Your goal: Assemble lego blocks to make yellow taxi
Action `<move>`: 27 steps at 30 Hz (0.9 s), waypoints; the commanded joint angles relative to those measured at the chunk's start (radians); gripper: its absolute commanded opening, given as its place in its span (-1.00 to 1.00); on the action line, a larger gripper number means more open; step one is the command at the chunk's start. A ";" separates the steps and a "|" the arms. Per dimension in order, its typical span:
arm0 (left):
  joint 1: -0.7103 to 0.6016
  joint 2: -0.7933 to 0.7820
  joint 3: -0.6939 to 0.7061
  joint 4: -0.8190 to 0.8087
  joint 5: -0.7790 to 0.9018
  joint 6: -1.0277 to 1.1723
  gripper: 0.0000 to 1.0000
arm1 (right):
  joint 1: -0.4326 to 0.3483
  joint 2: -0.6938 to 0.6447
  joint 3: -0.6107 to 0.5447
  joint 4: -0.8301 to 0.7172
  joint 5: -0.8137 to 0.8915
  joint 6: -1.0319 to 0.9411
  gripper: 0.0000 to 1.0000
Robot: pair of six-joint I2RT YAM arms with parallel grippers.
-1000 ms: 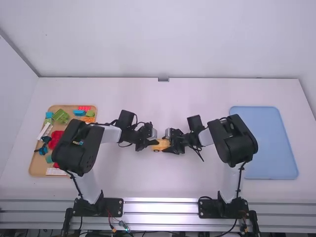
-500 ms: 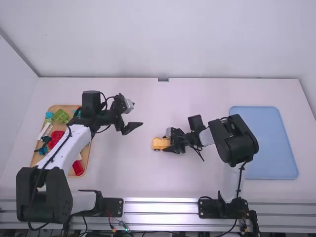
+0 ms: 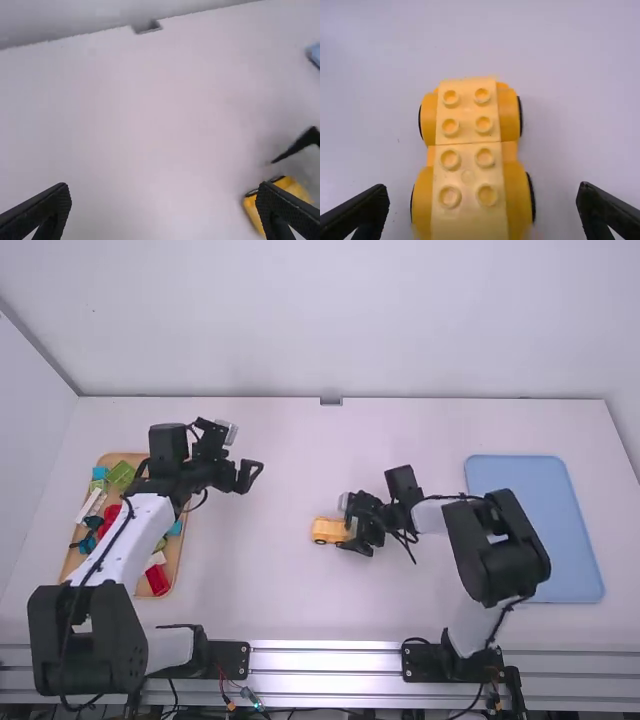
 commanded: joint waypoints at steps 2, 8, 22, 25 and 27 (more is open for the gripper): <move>0.021 -0.010 0.048 -0.067 -0.245 -0.215 0.99 | -0.013 -0.105 -0.002 -0.050 0.124 0.003 0.97; 0.079 0.106 0.250 -0.333 -0.494 -0.378 0.99 | -0.062 -0.249 -0.002 -0.111 0.185 0.003 0.97; 0.200 0.622 0.779 -0.716 -0.393 -0.602 0.98 | -0.090 -0.281 -0.002 -0.085 0.183 0.000 0.97; 0.200 0.631 0.768 -0.699 -0.380 -0.594 0.98 | -0.090 -0.281 -0.002 -0.085 0.183 0.000 0.97; 0.200 0.631 0.740 -0.667 -0.406 -0.585 0.98 | -0.091 -0.281 -0.002 -0.085 0.183 -0.001 0.97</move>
